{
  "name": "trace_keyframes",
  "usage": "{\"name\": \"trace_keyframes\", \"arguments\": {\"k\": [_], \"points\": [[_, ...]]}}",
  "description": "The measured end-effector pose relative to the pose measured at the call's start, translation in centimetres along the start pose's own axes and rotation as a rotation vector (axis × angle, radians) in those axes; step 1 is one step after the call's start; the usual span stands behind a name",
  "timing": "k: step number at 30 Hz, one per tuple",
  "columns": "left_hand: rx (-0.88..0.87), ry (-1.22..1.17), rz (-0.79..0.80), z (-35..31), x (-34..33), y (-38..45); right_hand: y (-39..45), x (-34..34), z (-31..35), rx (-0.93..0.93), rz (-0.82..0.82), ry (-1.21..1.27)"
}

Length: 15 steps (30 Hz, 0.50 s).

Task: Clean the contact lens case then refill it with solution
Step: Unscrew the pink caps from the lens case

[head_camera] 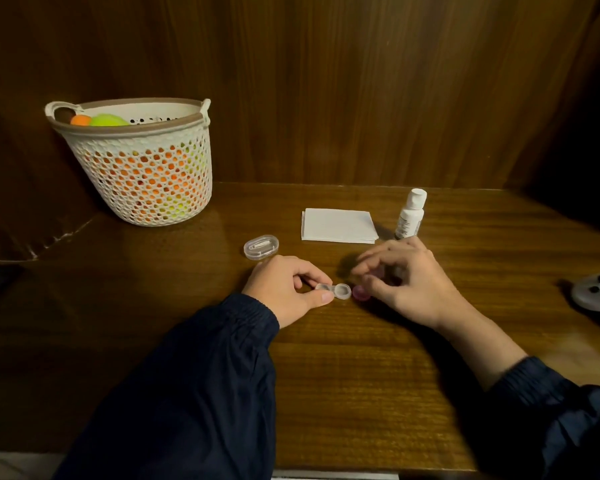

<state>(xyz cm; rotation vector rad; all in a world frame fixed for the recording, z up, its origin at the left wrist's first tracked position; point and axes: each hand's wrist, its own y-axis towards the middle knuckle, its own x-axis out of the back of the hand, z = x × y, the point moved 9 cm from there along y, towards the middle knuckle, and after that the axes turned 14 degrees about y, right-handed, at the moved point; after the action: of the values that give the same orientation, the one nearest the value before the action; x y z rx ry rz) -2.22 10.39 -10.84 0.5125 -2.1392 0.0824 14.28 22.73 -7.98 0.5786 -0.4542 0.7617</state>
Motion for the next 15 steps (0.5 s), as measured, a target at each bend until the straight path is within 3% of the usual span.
{"name": "trace_keyframes", "arguments": {"k": [4,15], "points": [[0.003,0.010,-0.011,0.11,0.02,0.05,-0.60,-0.13,-0.08,-0.011,0.108,-0.047],[-0.012,0.023,-0.007,-0.18,0.10,0.00,-0.11,-0.74,-0.50,-0.034,0.077,-0.113]]}}
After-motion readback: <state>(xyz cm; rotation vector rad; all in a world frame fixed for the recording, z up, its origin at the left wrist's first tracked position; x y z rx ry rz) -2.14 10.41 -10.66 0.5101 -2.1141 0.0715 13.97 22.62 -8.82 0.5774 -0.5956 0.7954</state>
